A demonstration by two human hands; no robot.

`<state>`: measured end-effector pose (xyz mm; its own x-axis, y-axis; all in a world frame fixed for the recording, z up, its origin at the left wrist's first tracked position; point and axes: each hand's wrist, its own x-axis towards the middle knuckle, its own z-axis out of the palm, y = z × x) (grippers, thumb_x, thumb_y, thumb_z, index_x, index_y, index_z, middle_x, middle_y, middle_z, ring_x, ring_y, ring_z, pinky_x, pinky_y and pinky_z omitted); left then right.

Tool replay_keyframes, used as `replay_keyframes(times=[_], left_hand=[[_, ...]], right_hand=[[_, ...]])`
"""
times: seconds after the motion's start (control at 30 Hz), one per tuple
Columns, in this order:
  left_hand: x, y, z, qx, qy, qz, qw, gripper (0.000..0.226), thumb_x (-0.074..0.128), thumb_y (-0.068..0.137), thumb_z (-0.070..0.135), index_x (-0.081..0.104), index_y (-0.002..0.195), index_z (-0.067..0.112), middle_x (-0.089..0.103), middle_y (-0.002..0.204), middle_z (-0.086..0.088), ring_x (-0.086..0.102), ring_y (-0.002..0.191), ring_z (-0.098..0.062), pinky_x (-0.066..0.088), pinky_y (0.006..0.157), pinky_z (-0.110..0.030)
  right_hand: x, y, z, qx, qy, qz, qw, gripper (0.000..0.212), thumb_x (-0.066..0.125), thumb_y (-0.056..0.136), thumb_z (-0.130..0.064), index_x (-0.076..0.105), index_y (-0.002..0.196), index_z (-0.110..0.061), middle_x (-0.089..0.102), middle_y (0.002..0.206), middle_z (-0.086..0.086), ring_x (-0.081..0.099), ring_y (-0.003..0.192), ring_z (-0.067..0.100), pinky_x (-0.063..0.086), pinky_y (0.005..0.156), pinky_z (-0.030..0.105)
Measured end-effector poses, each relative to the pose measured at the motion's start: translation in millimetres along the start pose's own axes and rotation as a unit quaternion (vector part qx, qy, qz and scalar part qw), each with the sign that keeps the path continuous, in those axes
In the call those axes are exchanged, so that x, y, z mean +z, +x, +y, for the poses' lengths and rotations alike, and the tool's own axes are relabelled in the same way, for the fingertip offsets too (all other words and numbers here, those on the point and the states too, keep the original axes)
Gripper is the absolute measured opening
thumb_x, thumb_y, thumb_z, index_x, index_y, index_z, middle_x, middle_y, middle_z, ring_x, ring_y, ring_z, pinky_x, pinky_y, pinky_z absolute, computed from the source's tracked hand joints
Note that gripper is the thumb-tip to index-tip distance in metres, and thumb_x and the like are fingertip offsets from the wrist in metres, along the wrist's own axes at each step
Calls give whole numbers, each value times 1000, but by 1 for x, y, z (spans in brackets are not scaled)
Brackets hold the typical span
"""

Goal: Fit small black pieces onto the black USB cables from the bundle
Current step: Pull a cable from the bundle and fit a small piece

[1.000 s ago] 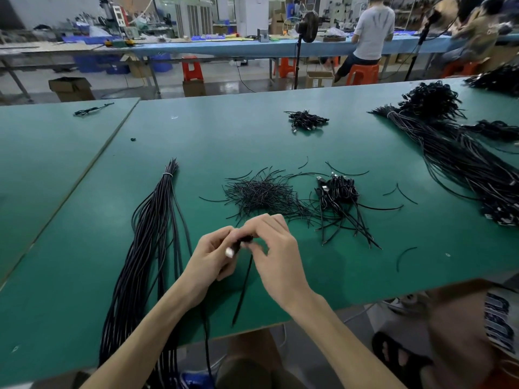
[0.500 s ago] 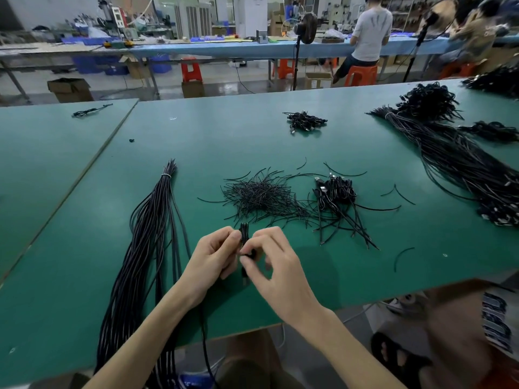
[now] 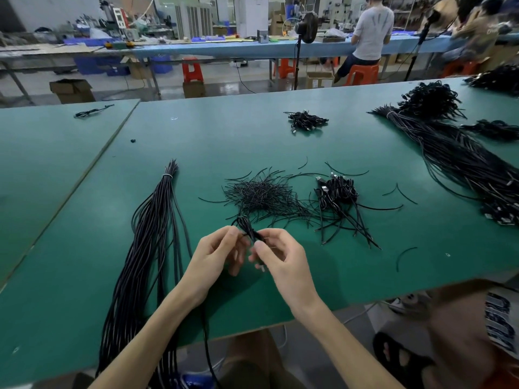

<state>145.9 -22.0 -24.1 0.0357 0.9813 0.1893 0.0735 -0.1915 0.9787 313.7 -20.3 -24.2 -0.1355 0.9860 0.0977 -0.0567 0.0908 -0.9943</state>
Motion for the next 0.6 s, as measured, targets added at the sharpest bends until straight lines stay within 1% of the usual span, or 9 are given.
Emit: replay_keyframes(times=[0.07, 0.1, 0.17, 0.2, 0.27, 0.33, 0.47, 0.53, 0.6], left_hand=[[-1, 1, -3, -8, -31, 0, 999, 39, 39, 111, 30, 67, 98, 6, 59, 71, -13, 52, 56, -29, 46, 53, -34], [-2, 1, -4, -6, -45, -6, 999, 36, 40, 110, 27, 66, 102, 4, 60, 74, -14, 53, 57, -29, 48, 55, -34], [-2, 1, -6, 0, -55, -20, 998, 27, 46, 107, 18, 66, 110, 2, 65, 84, -16, 59, 63, -29, 53, 61, -34], [-1, 2, -6, 0, -52, -24, 998, 23, 50, 105, 17, 68, 113, 3, 68, 90, -16, 63, 69, -29, 55, 64, -35], [-1, 2, -7, -3, -36, -28, 999, 22, 58, 101, 19, 72, 116, 12, 73, 97, -15, 67, 78, -27, 58, 72, -36], [-1, 2, -7, -6, -23, -37, 999, 24, 62, 99, 23, 75, 120, 21, 74, 97, -11, 65, 81, -23, 58, 78, -34], [-5, 2, -7, 1, -18, -34, 999, 28, 68, 96, 25, 75, 122, 22, 73, 89, -6, 59, 78, -23, 53, 72, -31], [-5, 2, -8, 2, -26, -32, 999, 28, 69, 95, 23, 76, 122, 20, 73, 89, -3, 59, 79, -22, 52, 70, -30], [-7, 1, -8, 6, -43, -33, 999, 27, 69, 95, 20, 76, 121, 17, 73, 91, -3, 60, 80, -18, 52, 68, -27]], right_hand=[[-2, 2, 0, 38, 98, 24, 994, 11, 61, 101, -6, 66, 111, -9, 76, 87, 7, 72, 77, 19, 57, 69, 28], [-3, 3, -1, 63, 158, 29, 985, 12, 60, 102, -5, 65, 112, -4, 75, 86, 9, 71, 76, 20, 57, 68, 28], [-7, 4, -3, 102, 249, 18, 963, 13, 59, 101, -3, 63, 113, 3, 73, 87, 14, 69, 75, 20, 58, 67, 29], [-8, 3, -3, 112, 270, 6, 956, 14, 59, 101, -2, 63, 113, 4, 73, 87, 15, 68, 74, 19, 58, 67, 29], [-10, 2, -1, 118, 279, -19, 953, 15, 60, 101, -2, 64, 113, 6, 72, 88, 16, 67, 74, 19, 57, 68, 28], [-9, 0, 0, 122, 270, -43, 954, 17, 60, 100, -2, 64, 114, 7, 71, 88, 16, 65, 74, 19, 56, 67, 27], [-9, 0, -1, 126, 255, -83, 955, 19, 61, 99, -2, 61, 115, 8, 69, 89, 15, 62, 71, 17, 50, 60, 25], [-10, -1, -2, 130, 258, -97, 953, 20, 61, 99, -2, 61, 116, 8, 68, 89, 15, 60, 71, 17, 47, 59, 24], [-12, -1, -2, 143, 276, -105, 945, 16, 61, 99, -3, 62, 113, 6, 66, 87, 15, 57, 69, 16, 44, 56, 23]])
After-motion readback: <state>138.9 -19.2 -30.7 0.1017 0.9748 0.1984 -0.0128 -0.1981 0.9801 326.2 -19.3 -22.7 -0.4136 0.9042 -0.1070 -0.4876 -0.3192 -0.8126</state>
